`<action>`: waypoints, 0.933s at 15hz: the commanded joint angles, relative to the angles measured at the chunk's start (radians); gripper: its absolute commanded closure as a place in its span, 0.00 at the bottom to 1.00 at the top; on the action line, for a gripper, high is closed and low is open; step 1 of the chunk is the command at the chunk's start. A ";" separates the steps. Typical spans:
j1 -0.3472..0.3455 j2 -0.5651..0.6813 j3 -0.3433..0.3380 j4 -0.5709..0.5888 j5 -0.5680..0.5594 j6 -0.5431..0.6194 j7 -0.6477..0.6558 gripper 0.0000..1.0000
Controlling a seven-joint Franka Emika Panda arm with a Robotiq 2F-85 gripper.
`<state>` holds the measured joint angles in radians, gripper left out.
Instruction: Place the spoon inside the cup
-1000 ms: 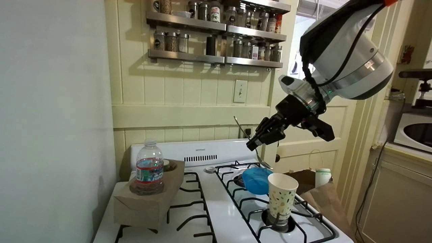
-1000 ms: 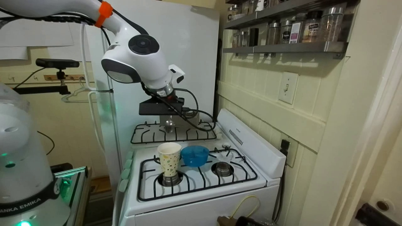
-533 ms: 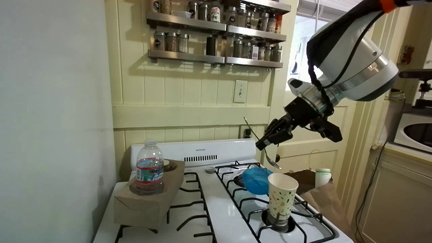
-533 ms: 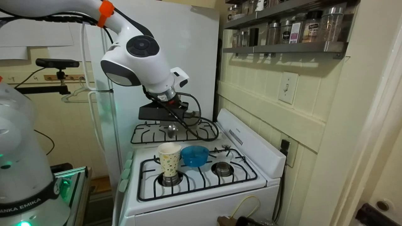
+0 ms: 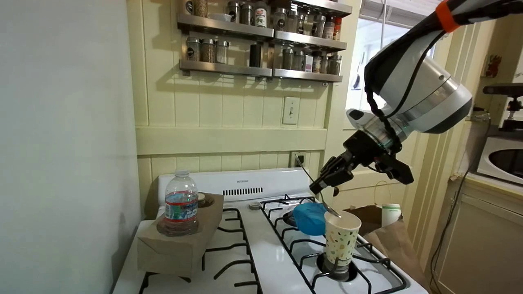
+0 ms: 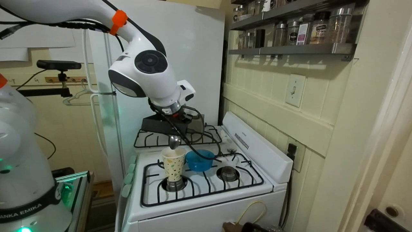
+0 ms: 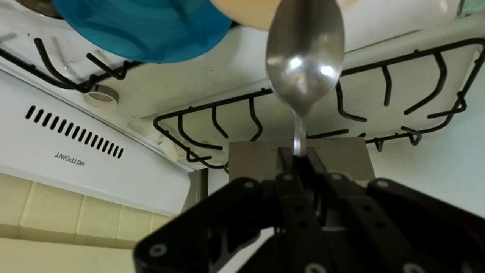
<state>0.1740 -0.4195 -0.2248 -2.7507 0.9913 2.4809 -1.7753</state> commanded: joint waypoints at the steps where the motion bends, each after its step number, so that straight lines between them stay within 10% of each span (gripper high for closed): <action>1: -0.048 0.009 0.045 0.003 0.016 -0.016 -0.009 0.90; 14: -0.127 0.061 -0.012 0.003 0.085 -0.181 -0.205 0.97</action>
<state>0.0651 -0.3923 -0.2439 -2.7496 1.0187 2.3484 -1.8720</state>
